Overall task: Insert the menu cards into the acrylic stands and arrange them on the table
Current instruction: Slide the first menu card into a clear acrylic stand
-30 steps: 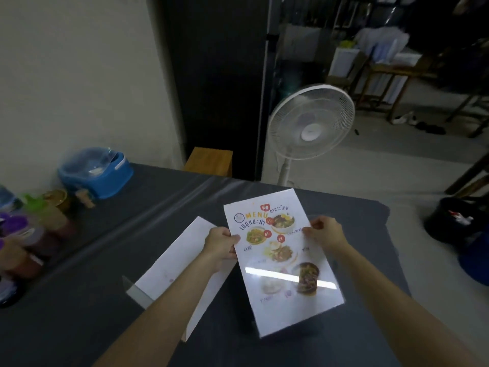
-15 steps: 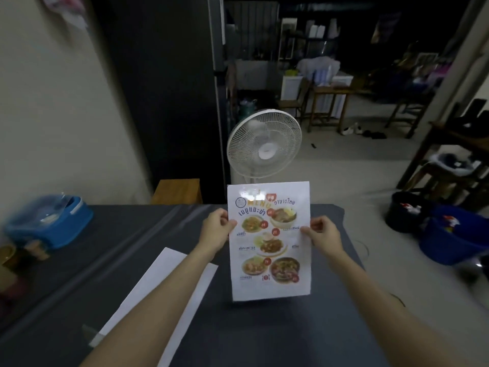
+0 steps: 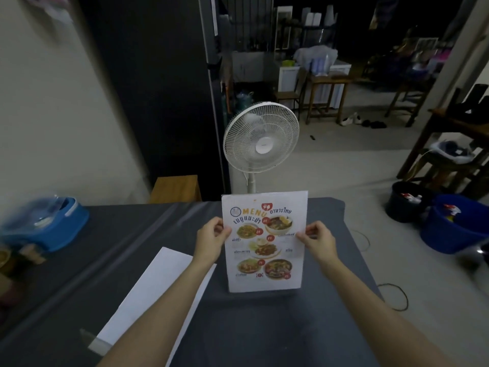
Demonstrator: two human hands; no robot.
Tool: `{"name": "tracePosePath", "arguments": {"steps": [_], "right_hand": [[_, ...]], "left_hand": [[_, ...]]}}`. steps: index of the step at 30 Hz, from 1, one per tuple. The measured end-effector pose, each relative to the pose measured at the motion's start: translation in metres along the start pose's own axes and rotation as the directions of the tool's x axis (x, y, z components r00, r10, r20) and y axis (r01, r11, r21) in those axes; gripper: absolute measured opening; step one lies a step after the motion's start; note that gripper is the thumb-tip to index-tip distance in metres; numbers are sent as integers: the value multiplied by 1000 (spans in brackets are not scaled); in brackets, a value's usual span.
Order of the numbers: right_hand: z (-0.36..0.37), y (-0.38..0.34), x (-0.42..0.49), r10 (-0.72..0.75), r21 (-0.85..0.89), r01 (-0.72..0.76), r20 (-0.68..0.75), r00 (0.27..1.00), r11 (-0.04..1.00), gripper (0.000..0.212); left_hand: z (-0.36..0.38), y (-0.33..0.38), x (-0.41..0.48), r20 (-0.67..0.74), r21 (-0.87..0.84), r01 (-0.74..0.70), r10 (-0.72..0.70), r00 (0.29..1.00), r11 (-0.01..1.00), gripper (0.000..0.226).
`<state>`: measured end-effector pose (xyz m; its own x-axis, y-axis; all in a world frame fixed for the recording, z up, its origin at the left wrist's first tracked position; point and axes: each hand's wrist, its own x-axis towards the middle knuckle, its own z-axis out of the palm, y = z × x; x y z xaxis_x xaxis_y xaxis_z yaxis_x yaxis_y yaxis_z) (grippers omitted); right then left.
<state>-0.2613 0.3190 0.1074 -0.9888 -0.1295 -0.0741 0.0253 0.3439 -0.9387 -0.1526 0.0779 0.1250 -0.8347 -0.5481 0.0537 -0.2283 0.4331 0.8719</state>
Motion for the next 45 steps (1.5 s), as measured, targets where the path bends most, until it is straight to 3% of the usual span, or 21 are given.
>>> {"name": "tracePosePath", "arguments": {"steps": [23,35,45], "right_hand": [[10,9,4,15,-37,-14,28,999,999,18],[6,6,-7,5,-83,-3,22,1000,997,16],[1,3,-18,0,-144,3,20,1000,990,15]], "left_hand": [[10,-19,-8,-26,-36,19,-20,999,999,6],[4,-10,-16,-19,91,8,-6,1000,996,12],[0,-18,-27,100,231,-19,-4,995,973,19]]}}
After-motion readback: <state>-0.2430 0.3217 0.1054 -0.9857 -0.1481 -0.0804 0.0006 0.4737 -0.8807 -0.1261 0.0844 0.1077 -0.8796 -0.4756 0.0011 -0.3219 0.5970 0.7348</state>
